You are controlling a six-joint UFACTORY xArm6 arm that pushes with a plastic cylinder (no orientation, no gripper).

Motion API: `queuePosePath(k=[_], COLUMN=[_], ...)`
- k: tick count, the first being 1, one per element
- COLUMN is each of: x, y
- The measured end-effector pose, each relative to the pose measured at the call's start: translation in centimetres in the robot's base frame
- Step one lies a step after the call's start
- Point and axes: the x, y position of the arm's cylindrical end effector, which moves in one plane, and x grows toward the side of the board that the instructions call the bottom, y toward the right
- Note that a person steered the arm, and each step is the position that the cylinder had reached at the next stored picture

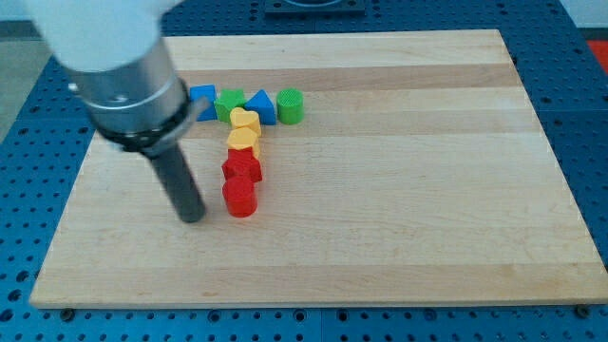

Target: Move red circle at top right corner

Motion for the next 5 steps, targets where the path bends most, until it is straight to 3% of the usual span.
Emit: queuePosePath(k=[3, 5], x=[-3.9, -7.5], y=[14.3, 15.9])
